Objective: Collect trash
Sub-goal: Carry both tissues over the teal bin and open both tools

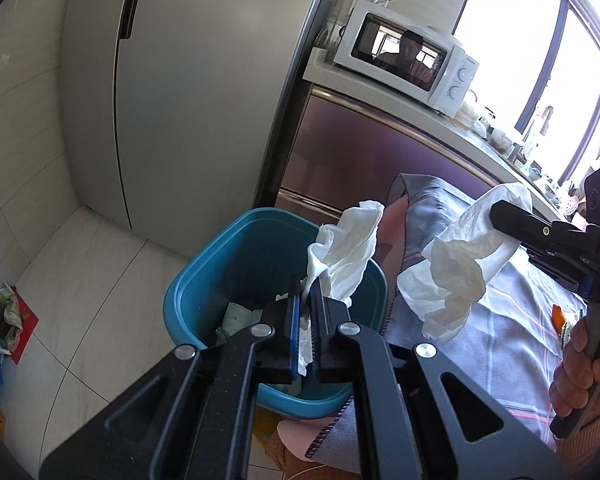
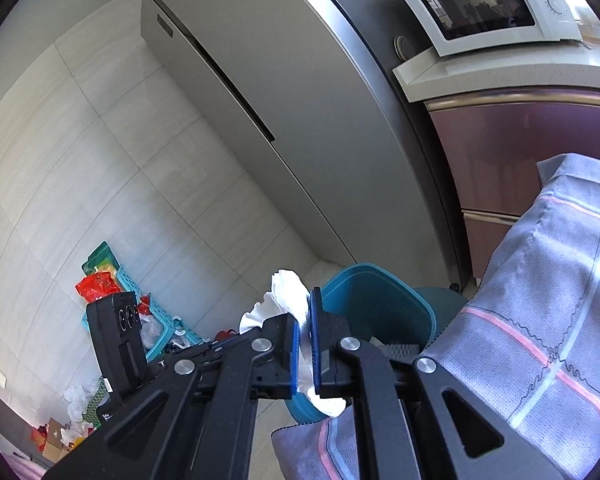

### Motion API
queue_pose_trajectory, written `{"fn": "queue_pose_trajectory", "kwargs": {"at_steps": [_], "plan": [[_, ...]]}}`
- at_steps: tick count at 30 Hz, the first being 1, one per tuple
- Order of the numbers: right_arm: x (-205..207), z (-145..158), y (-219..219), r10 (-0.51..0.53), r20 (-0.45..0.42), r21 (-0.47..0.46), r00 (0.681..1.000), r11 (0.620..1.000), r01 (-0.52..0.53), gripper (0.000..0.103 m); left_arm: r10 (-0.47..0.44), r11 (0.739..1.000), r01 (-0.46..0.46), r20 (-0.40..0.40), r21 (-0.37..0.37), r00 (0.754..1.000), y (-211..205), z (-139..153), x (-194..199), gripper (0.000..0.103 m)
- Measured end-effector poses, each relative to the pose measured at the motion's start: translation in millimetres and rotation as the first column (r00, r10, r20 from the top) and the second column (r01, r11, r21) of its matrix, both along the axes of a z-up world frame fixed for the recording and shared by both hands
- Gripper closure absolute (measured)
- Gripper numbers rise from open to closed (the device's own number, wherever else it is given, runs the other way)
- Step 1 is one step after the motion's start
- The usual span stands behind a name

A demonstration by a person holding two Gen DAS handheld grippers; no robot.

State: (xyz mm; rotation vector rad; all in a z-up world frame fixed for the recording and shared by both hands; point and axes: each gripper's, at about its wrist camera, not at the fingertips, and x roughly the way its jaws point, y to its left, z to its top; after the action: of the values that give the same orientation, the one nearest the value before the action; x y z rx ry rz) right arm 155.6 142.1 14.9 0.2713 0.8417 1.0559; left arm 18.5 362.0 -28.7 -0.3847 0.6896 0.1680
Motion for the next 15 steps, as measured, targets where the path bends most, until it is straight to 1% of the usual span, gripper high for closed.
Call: {"fn": "queue_pose_trajectory", "kwargs": {"at_steps": [8,15], "plan": [[7.2,-11.2,13.0,0.004,-0.032,0.005,0.999,1.0,-0.004,0.099,0.023,1.0,-0.023,-0.036,0.012,0.999,2.8,-13.2,11.4,0.098],[14.5,-29.2,25.5,-0.004,-0.068,-0.039,0.998,0.999,0.001,0.099,0.039,0.999,-0.038,-0.065,0.017,0.997,7.6,-24.8,23.0,0.098]]}}
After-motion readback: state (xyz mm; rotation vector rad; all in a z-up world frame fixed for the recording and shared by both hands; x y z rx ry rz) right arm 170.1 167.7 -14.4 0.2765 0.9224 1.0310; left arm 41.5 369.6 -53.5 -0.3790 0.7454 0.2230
